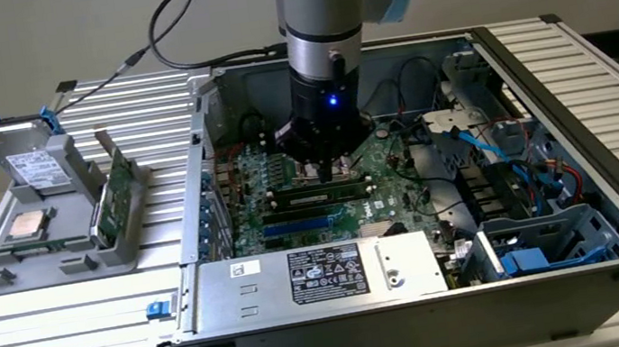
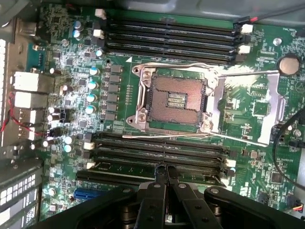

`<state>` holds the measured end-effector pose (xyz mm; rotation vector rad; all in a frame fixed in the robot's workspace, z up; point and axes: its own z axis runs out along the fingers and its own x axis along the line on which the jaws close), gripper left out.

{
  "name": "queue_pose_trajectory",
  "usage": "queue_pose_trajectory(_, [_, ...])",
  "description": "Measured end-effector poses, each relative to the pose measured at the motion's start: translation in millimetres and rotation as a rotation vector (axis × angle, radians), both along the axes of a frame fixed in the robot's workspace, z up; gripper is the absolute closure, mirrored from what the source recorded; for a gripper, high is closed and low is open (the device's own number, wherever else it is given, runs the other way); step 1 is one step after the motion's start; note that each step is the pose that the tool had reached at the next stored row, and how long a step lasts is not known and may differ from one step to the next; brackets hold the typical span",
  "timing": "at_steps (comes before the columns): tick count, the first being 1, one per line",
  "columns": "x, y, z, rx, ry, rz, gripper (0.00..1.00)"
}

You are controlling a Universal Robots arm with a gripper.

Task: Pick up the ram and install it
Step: 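Press down the ram until it locks into place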

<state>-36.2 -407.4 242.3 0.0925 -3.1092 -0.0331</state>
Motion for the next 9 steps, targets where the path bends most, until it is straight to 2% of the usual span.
queue_pose_trajectory(4, [0.0, 0.0, 0.0, 0.0, 0.0, -0.062, 0.89])
queue_pose_trajectory(9, [0.0, 0.0, 0.0, 0.0001, 0.0, -0.063, 0.89])
